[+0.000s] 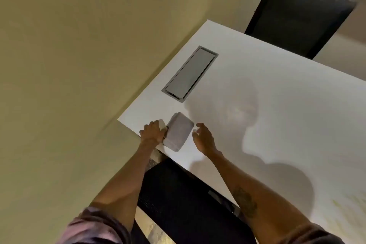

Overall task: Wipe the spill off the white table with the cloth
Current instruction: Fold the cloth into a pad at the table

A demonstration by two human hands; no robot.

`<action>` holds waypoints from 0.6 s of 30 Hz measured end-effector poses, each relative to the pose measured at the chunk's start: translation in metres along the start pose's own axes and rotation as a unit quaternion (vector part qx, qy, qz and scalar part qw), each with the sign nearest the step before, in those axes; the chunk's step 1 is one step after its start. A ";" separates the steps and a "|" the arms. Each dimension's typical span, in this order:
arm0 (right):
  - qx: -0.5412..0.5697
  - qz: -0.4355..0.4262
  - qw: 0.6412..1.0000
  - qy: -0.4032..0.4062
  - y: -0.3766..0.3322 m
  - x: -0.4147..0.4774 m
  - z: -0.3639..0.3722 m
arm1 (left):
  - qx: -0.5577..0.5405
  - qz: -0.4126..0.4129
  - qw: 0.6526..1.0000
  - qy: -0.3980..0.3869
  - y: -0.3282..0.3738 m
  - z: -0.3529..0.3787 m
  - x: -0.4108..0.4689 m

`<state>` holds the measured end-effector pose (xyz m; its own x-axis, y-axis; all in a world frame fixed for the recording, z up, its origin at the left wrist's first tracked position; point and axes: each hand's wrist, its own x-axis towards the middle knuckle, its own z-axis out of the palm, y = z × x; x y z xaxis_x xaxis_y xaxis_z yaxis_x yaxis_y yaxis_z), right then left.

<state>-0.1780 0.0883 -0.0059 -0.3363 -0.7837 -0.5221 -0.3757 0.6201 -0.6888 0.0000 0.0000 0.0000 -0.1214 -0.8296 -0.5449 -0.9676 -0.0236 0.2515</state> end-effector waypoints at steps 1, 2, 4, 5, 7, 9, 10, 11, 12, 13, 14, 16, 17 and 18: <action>0.006 0.017 1.000 -0.008 0.002 0.002 0.004 | -0.009 -0.008 1.000 -0.007 -0.002 0.003 0.002; 0.011 0.030 0.999 -0.015 0.001 0.004 0.008 | -0.021 -0.015 1.000 -0.011 -0.002 0.005 0.003; 0.036 0.059 0.997 -0.026 0.005 0.005 0.015 | -0.050 -0.031 0.998 -0.030 -0.004 0.012 0.006; 0.060 0.070 0.995 -0.033 0.006 0.006 0.019 | -0.069 -0.038 0.996 -0.040 -0.004 0.015 0.008; 0.118 0.082 0.989 -0.046 0.007 0.008 0.024 | -0.119 -0.043 0.991 -0.048 -0.005 0.020 0.011; 0.173 0.081 0.980 -0.062 0.008 0.012 0.028 | -0.159 -0.041 0.985 -0.043 -0.006 0.023 0.015; 0.200 0.073 0.974 -0.072 0.008 0.013 0.029 | -0.170 -0.042 0.984 -0.039 -0.006 0.024 0.017; 0.224 0.063 0.969 -0.082 0.008 0.015 0.030 | -0.178 -0.044 0.982 -0.035 -0.007 0.025 0.017; 0.250 0.055 0.963 -0.086 0.008 0.015 0.031 | -0.189 -0.046 0.980 -0.031 -0.007 0.025 0.019; 0.277 0.056 0.955 -0.088 0.007 0.015 0.031 | -0.204 -0.050 0.977 -0.030 -0.006 0.026 0.020; 0.302 0.064 0.947 -0.089 0.007 0.015 0.031 | -0.219 -0.057 0.973 -0.032 -0.006 0.027 0.020; 0.343 0.080 0.932 -0.092 0.005 0.016 0.032 | -0.246 -0.068 0.966 -0.027 -0.005 0.028 0.023; 0.356 0.088 0.926 -0.093 0.005 0.016 0.032 | -0.261 -0.070 0.962 -0.018 -0.004 0.029 0.023; 0.365 0.096 0.921 -0.093 0.005 0.018 0.032 | -0.279 -0.072 0.958 -0.009 -0.002 0.029 0.023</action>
<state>-0.1585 0.0761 -0.0344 -0.1572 -0.6965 -0.7002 0.3790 0.6122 -0.6940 -0.0072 -0.0033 -0.0361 -0.0053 -0.7854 -0.6189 -0.7069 -0.4348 0.5579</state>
